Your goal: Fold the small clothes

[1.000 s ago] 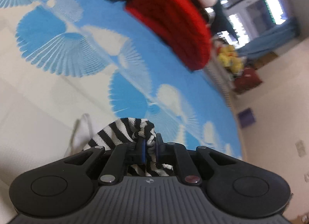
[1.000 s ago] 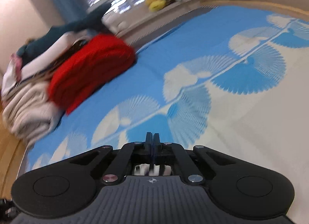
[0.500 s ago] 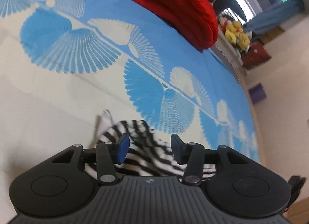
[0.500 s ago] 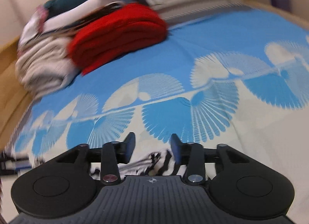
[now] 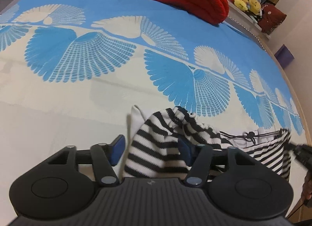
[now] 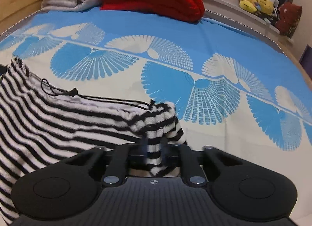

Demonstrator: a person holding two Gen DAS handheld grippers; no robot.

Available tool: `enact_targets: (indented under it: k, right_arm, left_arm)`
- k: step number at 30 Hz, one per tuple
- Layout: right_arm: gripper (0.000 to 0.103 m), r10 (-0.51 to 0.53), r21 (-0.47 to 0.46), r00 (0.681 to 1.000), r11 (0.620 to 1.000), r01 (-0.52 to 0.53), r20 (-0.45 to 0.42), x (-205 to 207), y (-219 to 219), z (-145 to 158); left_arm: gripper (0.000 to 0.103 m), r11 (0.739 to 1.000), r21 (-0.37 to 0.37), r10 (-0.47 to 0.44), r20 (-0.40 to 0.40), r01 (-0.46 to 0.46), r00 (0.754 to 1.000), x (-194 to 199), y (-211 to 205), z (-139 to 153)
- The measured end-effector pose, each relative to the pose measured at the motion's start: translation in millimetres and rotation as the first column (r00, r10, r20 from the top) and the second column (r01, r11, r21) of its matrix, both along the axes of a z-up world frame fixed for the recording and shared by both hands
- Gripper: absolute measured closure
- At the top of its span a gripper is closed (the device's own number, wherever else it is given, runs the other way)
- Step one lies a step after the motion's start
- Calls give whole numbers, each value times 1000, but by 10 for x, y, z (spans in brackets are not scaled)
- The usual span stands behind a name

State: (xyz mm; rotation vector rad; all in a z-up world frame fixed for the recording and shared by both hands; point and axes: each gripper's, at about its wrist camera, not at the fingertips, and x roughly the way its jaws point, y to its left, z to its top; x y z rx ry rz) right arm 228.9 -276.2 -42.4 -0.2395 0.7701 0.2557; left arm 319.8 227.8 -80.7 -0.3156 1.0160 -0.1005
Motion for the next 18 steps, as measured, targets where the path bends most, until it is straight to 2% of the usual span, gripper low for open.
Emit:
enact_targets:
  k: [1, 2, 3, 7, 9, 11, 13, 15, 18]
  right_arm:
    - [98, -21, 21, 999, 1000, 20, 29, 27, -17, 37]
    - [99, -54, 55, 997, 997, 51, 60, 44, -47, 98]
    - [99, -100, 98, 992, 991, 92, 83, 72, -97, 157]
    - [99, -279, 234, 954, 940, 247, 111, 210, -308, 262]
    - [98, -293, 261, 950, 931, 256, 112, 271, -302, 257]
    - [98, -277, 213, 952, 945, 247, 128, 345, -184, 207]
    - [99, -272, 168, 956, 953, 252, 112, 432, -92, 110]
    - [98, -272, 122, 961, 957, 264, 51, 556, -28, -51]
    - [97, -282, 33, 956, 958, 285, -87, 721, 37, -361]
  left_arm:
    - [66, 1000, 4, -3, -4, 3, 1000, 28, -11, -21]
    - [93, 1000, 3, -4, -8, 4, 1000, 54, -9, -36]
    - [100, 1000, -13, 3, -4, -3, 1000, 74, 22, -36]
    - [100, 988, -63, 148, 124, -141, 981, 41, 186, 149]
    - [100, 990, 10, 140, 144, -143, 980, 65, 113, 160]
    - [100, 989, 68, 122, 104, -129, 987, 142, 46, 90]
    - [100, 987, 92, 124, 50, -129, 991, 216, 42, -37]
    - [100, 988, 89, 126, 7, -127, 992, 269, 58, -159]
    - [99, 990, 111, 91, -48, -85, 995, 284, 32, -310]
